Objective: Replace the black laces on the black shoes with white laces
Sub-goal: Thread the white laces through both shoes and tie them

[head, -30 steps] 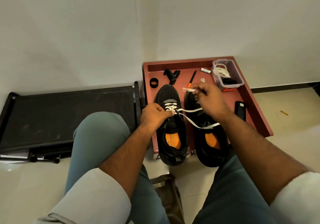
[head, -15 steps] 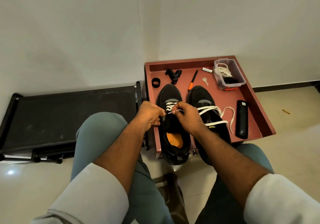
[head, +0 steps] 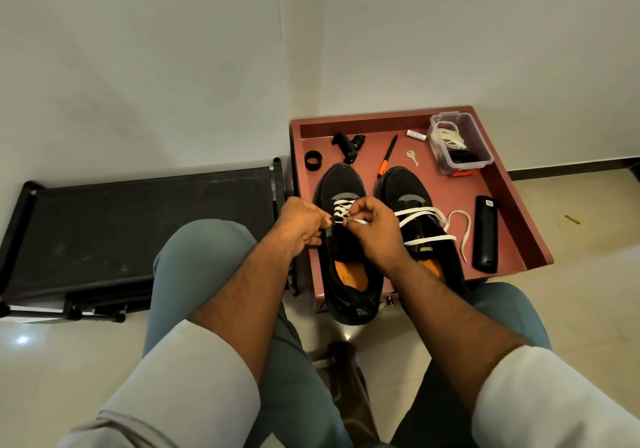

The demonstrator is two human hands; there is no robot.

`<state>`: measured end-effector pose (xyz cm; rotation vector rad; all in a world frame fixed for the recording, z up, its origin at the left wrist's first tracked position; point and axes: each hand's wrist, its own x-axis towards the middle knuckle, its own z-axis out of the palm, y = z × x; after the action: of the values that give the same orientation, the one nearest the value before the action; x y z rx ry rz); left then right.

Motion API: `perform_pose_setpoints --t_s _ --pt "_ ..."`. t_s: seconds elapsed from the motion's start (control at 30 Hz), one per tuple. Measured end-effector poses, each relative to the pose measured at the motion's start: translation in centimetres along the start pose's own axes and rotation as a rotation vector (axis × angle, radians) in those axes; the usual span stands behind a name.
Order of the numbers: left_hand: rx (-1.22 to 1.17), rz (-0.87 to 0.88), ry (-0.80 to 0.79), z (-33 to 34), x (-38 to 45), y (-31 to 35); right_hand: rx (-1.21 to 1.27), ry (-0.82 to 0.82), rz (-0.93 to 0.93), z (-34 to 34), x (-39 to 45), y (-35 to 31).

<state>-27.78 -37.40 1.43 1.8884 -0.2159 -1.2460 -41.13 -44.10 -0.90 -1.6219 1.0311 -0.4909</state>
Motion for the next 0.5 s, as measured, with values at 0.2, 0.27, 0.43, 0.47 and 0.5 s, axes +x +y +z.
perform_pose_setpoints --t_s 0.2,0.27,0.43,0.47,0.5 --pt "0.048 0.029 -0.003 0.3 -0.1 0.1 -0.017 0.005 0.005 0.4 -0.2 0.1" --pt "0.069 0.038 -0.047 0.4 -0.2 0.1 -0.047 0.033 -0.003 0.6 -0.1 0.2" --pt "0.122 0.129 0.0 1.3 0.4 -1.4 -0.119 0.05 -0.006 0.7 -0.3 0.1" --pt "0.111 0.134 0.019 1.5 0.6 -1.7 -0.126 0.042 -0.007 0.6 -0.3 0.1" --pt "0.095 0.136 0.032 1.6 0.8 -1.9 -0.121 0.032 -0.005 0.5 -0.3 0.0"
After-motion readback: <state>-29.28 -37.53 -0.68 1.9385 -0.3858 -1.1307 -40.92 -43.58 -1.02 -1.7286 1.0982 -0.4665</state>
